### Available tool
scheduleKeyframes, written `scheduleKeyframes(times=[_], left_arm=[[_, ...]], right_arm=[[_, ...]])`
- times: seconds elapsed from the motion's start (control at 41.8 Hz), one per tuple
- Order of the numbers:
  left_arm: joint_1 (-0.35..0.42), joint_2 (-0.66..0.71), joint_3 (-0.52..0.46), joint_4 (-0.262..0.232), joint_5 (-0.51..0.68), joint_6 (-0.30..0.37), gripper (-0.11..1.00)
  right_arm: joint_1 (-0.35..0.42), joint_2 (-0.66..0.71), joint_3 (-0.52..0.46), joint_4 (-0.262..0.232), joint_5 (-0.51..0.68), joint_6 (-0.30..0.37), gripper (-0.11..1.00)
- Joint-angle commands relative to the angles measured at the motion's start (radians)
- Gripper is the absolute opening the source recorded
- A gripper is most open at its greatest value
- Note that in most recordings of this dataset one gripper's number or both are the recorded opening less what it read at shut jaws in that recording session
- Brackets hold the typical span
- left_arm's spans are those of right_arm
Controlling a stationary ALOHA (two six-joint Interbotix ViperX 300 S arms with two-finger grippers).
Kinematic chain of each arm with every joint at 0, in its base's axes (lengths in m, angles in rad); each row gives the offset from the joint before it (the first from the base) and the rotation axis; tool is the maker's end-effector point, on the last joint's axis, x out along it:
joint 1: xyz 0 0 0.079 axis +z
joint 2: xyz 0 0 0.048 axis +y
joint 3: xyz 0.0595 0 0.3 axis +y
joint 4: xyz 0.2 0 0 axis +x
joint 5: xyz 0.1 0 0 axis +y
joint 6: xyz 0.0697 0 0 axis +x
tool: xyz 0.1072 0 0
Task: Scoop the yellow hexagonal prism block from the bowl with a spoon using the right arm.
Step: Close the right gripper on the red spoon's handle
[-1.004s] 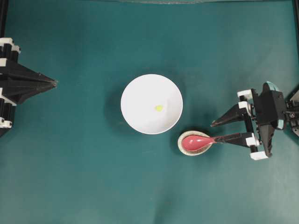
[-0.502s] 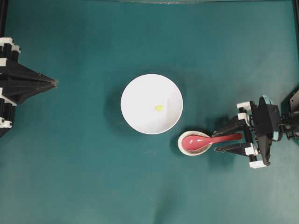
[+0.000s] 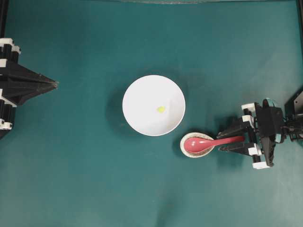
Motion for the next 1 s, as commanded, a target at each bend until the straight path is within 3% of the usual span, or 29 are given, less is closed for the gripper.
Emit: scheduleKeyframes(times=[0.0,0.98], left_arm=[[0.002,0.006,-0.026,0.002,-0.011,0.002,0.0],[0.002,0.008,-0.026,0.003,-0.011,0.002,0.0]], right_arm=[[0.003,-0.009,-0.003,0.012,-0.011,-0.002,0.49],[0.003,0.0,-0.025,0.012,0.032,-0.002,0.48]])
